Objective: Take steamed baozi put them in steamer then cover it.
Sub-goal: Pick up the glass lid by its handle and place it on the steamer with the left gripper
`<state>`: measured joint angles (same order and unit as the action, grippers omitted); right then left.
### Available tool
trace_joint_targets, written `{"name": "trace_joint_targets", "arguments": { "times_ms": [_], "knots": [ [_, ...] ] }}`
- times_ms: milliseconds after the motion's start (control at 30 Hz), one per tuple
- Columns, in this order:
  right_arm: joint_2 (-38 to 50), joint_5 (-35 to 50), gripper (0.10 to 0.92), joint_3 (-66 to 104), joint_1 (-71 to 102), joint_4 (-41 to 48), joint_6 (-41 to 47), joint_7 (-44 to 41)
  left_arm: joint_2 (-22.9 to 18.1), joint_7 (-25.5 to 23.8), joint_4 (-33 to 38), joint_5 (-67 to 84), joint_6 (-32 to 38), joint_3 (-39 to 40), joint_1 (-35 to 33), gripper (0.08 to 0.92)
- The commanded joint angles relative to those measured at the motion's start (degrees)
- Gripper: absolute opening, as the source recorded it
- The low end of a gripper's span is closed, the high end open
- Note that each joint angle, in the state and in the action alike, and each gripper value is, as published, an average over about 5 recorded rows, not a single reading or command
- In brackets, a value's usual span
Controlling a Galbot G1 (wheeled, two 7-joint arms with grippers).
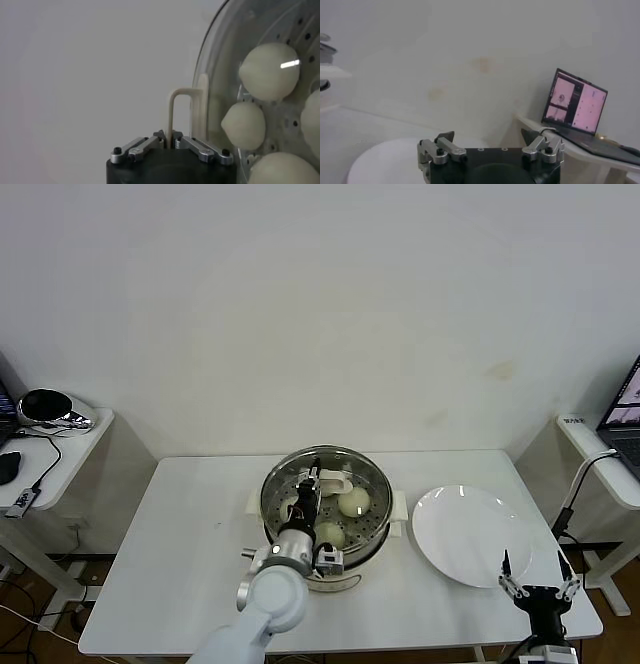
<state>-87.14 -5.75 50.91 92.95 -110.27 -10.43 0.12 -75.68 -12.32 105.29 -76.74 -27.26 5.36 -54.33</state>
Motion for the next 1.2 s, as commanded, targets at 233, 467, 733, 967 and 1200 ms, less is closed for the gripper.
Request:
{"name": "trace_joint_targets", "arguments": {
  "times_ms": [233,467,733,967,1200],
  "knots": [
    [0.00,-0.15,0.823,-0.13,0.02,0.34,-0.25,-0.06,-0.93,-0.08,-1.12,-1.11,0.49,0.63,-0.11,0.150],
    [-0.06,-0.26,0.823,-0.38,0.05,0.39,-0.27,-0.18,-1.00,-0.23,-1.65,-0.62,0.67,0.65,-0.25,0.150],
    [0.05,-0.29,0.823,-0.46,0.09,0.54,-0.32,-0.27,-1.44,0.35,-1.51,0.27,1.24,0.23,-0.79,0.150],
    [0.21,-0.32,0.823,-0.67,0.08,0.67,-0.35,-0.28,-0.65,2.06,3.66,2.90,1.03,-0.80,-3.97,0.241],
    [1.02,-0.10,0.823,-0.72,0.46,0.89,-0.59,-0.25,3.91,8.78,17.77,13.63,4.89,-6.38,-16.13,0.440]
  ]
}}
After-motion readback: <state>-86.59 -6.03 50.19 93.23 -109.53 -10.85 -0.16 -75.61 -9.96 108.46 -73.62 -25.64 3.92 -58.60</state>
